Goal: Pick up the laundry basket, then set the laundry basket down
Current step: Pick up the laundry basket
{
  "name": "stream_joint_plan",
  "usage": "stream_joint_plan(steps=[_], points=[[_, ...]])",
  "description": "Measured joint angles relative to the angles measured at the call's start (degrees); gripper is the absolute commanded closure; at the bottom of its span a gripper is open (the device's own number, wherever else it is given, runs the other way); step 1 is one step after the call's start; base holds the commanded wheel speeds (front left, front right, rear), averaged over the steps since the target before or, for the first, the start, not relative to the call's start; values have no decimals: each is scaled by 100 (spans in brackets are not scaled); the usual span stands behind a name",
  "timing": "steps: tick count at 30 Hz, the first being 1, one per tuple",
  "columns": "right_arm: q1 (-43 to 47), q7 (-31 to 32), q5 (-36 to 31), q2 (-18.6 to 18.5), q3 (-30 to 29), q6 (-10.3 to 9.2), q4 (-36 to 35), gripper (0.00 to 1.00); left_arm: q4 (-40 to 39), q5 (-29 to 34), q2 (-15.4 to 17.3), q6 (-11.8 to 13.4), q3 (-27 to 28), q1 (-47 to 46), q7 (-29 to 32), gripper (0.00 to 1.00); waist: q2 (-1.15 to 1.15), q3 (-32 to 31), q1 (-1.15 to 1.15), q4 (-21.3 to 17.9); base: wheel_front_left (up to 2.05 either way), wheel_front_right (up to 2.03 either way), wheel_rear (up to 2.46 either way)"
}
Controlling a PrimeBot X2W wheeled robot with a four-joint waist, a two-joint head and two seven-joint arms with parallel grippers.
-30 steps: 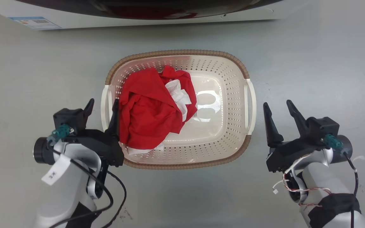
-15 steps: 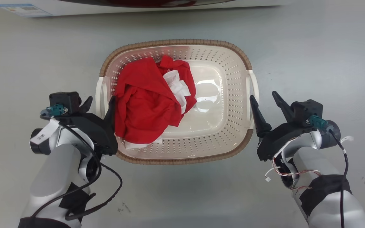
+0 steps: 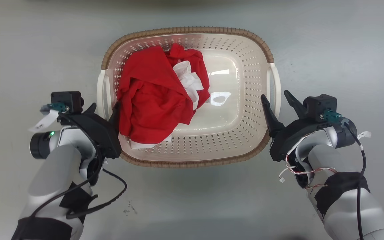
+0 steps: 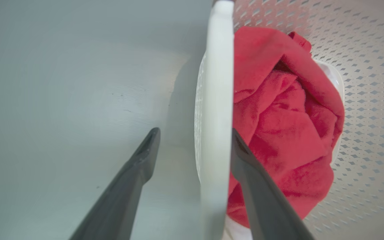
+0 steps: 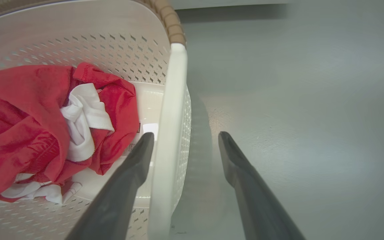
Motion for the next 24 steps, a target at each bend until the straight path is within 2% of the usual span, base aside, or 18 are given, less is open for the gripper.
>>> stream_joint_plan(steps=[1,2,3,4,13,24], points=[[-27,0,11,0,1,2,29,0,22,0,-1,-21,0,-53,-1,0,0,26,0,1,0,0,0],[-60,11,24,0,5,24,71,42,41,-10,-4,-41,7,-105,-1,0,0,52,0,4,0,0,0],[-97,41,57,0,14,53,116,97,75,-19,-9,-41,9,-165,-2,60,0,76,0,6,0,0,0],[-123,43,69,0,29,56,153,100,101,-20,-11,-42,10,-210,-32,100,0,99,0,11,0,0,0],[-236,23,208,109,74,135,492,100,461,-62,-182,-97,-60,-295,-102,100,0,45,0,45,0,0,0],[-188,-25,369,129,176,229,910,100,940,-210,-323,-142,-94,-247,-259,100,0,-415,-1,57,0,0,0]])
